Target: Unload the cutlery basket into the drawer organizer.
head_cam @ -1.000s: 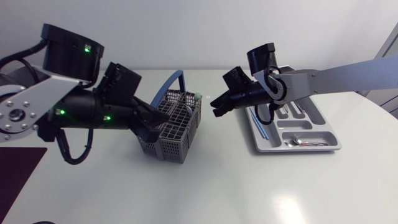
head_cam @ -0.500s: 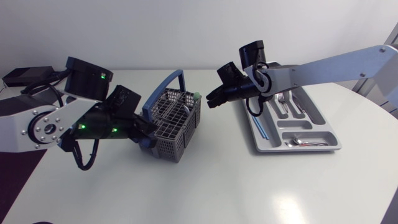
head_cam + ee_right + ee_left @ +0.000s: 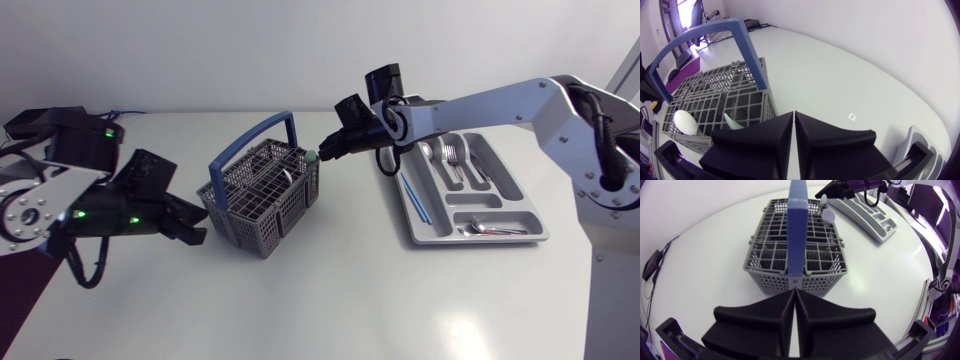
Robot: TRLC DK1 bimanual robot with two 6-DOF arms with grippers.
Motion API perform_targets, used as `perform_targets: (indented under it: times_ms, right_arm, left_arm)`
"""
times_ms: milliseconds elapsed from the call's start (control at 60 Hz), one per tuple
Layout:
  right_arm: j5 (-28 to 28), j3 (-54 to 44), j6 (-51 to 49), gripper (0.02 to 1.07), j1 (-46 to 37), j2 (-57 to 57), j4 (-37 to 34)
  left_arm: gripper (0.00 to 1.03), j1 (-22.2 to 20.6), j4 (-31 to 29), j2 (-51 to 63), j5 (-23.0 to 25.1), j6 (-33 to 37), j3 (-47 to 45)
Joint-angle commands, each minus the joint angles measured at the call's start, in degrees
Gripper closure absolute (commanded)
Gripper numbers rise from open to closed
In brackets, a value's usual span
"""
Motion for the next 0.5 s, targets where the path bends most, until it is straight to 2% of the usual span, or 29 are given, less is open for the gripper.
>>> perform_targets:
  times_ms: [0,117,383,483]
  right_arm:
    - [-0.7,2.7,1.4,0.96,1.0,3.3,-1.9]
    - [-2.7,5.3,1.1,0.96,1.4,5.1,-4.5]
    - [-6.3,-2.5,-0.2,0.96,2.8,-0.5,-5.9]
    - [-7.5,-7.3,-0.4,0.96,3.8,-4.1,-5.8]
  left_arm:
    - [0.97,3.3,-1.7,-5.3,1.1,3.2,-1.8]
    - [0.97,7.4,0.6,-1.7,3.0,5.1,-2.1]
    - [0.97,7.4,9.7,11.0,3.0,4.9,-1.1]
    - [0.97,7.7,10.8,13.1,3.0,5.0,-0.2]
